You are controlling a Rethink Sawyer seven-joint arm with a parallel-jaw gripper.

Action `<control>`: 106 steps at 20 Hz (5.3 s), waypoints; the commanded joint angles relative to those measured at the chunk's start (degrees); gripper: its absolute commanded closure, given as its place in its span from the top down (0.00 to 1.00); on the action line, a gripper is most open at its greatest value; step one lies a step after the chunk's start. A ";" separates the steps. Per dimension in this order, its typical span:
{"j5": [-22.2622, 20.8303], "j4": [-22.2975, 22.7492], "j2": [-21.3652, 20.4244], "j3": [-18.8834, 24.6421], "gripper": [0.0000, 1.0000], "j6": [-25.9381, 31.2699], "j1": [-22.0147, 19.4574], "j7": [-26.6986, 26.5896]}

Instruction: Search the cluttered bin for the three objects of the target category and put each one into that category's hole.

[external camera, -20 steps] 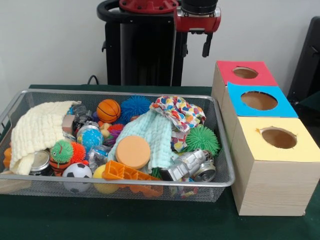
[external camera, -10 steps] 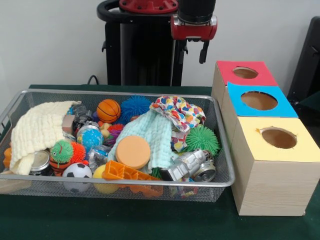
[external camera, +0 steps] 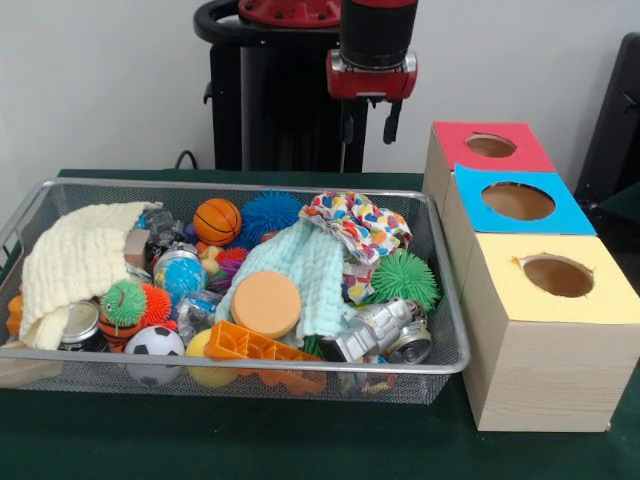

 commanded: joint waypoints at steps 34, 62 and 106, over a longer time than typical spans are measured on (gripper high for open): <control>-0.66 -9.27 10.58 -3.68 1.00 -17.42 3.64 8.45; 2.37 -10.65 5.48 -0.32 1.00 -11.67 1.10 9.12; 8.84 -13.89 7.70 -1.08 1.00 -16.02 2.30 10.99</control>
